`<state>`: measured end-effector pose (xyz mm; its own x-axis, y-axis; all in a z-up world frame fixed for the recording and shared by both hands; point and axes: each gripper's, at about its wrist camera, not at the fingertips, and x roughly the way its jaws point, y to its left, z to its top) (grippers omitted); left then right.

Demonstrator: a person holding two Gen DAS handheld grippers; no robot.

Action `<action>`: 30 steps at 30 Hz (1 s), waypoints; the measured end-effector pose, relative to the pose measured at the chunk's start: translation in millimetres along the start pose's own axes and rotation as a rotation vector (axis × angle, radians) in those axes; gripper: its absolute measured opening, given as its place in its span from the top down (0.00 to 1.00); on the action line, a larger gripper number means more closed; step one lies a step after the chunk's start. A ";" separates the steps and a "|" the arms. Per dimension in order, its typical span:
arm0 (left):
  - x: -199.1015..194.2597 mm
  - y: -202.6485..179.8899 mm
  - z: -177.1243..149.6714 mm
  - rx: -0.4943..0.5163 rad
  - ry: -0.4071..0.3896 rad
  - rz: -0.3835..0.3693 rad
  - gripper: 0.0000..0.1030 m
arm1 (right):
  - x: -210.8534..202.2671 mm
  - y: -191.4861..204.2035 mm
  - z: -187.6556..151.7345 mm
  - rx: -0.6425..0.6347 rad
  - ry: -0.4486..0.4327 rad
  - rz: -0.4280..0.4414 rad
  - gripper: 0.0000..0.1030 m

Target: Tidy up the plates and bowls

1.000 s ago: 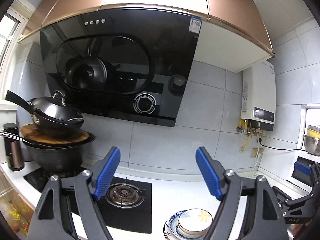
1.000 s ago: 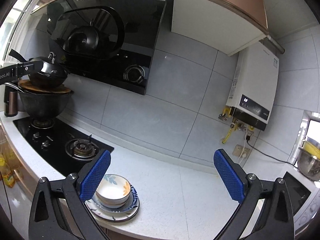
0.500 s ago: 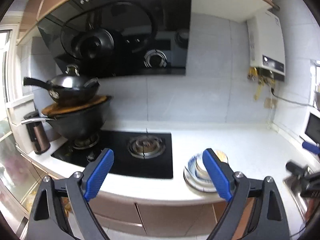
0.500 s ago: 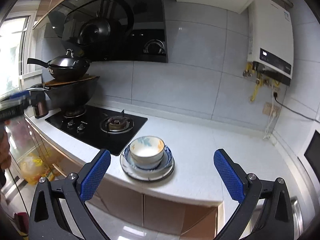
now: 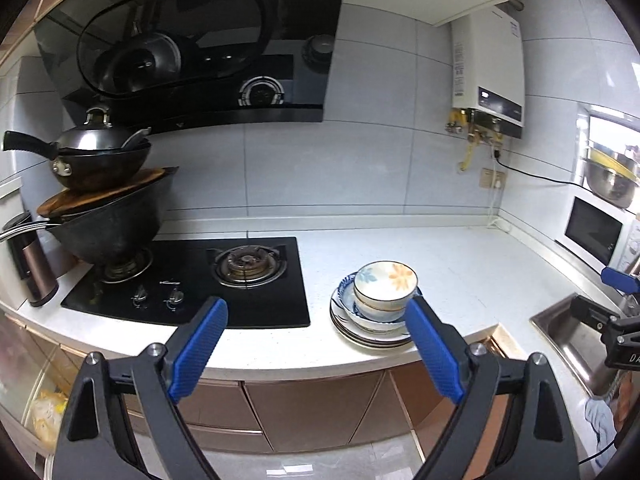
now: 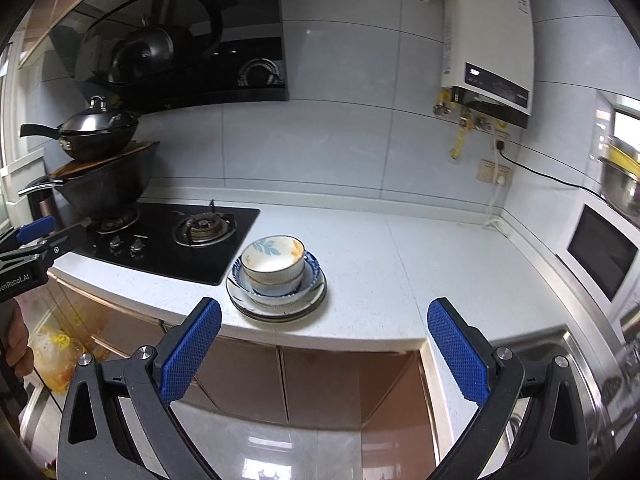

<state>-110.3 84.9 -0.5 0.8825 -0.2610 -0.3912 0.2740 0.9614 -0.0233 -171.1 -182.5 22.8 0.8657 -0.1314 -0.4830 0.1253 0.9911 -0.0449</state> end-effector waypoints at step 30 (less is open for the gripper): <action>-6.1 4.5 -5.1 -0.041 0.021 0.104 0.12 | -9.1 -15.0 1.0 0.004 -0.018 0.014 0.01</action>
<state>-116.5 91.2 -2.9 0.8969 -0.1583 -0.4130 0.1654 0.9860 -0.0190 -180.4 -196.2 28.8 0.8761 -0.1178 -0.4674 0.1148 0.9928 -0.0351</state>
